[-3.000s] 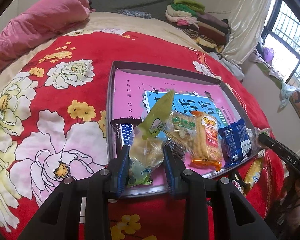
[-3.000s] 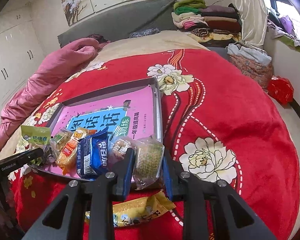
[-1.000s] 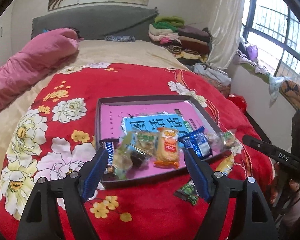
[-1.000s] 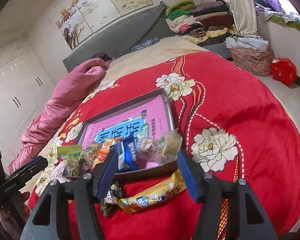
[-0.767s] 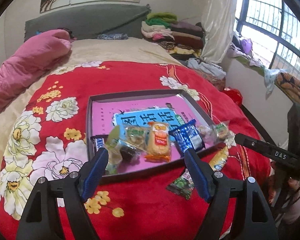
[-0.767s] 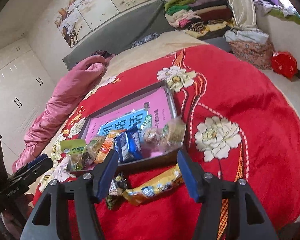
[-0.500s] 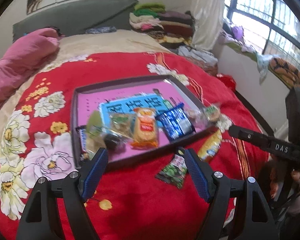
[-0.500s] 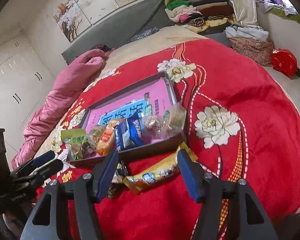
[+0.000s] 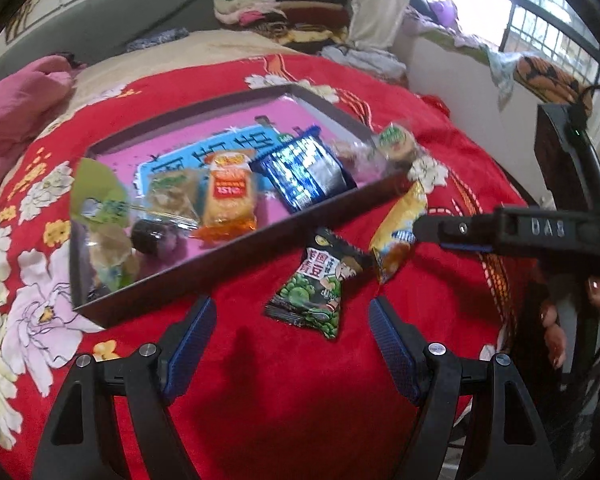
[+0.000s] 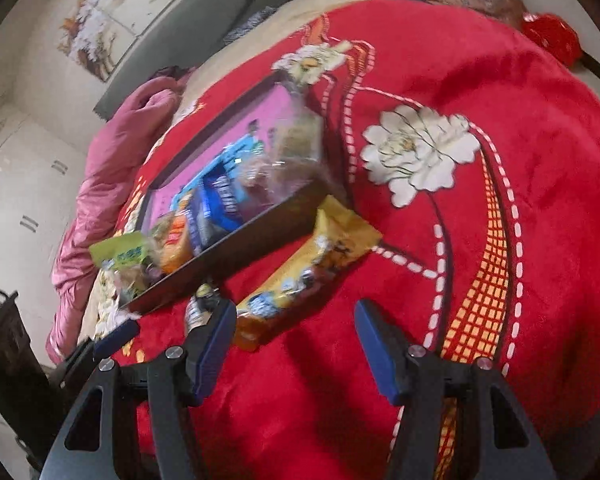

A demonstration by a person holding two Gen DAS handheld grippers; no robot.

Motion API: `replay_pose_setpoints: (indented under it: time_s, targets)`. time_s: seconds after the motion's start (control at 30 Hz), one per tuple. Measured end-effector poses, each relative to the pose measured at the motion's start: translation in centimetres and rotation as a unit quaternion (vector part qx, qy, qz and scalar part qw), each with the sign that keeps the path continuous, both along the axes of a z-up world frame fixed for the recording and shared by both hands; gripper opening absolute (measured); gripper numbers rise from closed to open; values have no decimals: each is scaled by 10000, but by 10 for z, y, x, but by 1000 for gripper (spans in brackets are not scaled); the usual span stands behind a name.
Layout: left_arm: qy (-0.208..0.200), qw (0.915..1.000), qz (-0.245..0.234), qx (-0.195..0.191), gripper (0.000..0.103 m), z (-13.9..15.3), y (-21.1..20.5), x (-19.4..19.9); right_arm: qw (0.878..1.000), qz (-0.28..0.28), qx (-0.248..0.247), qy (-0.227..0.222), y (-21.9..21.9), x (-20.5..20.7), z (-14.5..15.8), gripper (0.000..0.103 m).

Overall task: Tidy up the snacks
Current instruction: 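Grasp the green pea snack packet with left tool while right tool grasps the yellow wafer bar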

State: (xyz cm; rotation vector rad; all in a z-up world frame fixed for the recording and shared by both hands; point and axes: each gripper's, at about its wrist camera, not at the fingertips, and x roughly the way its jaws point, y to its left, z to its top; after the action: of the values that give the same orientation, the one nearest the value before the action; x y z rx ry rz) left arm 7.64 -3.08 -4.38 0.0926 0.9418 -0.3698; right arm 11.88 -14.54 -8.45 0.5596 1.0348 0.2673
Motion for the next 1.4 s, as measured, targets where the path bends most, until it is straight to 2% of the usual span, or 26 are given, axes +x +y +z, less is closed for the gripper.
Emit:
replay_pose_setpoints:
  time_s: [0.2, 0.37, 0.47, 0.53, 0.6, 0.73, 0.8, 0.87, 1.1, 1.27, 1.4]
  targets:
    - [65, 9999, -141, 32, 79, -11, -7, 9, 9999, -37, 106, -41, -2, 16, -9, 61]
    - [136, 9997, -179, -2, 79, -19, -10, 18, 9998, 54, 122, -112, 2, 28, -14, 48]
    - [228, 9994, -244, -29, 80, -25, -12, 23, 9996, 102, 226, -137, 1, 33, -16, 36]
    - [351, 9987, -308, -201, 80, -31, -14, 26, 9991, 169, 346, -175, 1, 36, -17, 28]
    - [429, 9981, -325, -306, 77, -35, -15, 28, 9986, 253, 398, -220, 2, 36, -15, 24]
    - [396, 9984, -311, -242, 68, -39, -18, 30, 9972, 444, 457, -403, 9, 35, -6, 18]
    - [382, 9986, -257, -263, 55, -39, -17, 31, 9964, 486, 419, -556, 12, 31, 3, 16]
    - [396, 9983, -228, -373, 49, -38, -13, 31, 9956, 510, 382, -694, 13, 28, 11, 16]
    - [474, 9929, -111, -1089, 47, -25, 3, 30, 9914, 637, 217, -1120, 18, 15, 34, 15]
    - [182, 9916, 56, -1283, 47, -2, 15, 22, 9848, 728, 86, -1572, 22, 9, 55, 15]
    - [-49, 9898, 419, -1363, 47, 15, 30, 26, 9785, 872, -7, -1870, 29, 11, 70, 15]
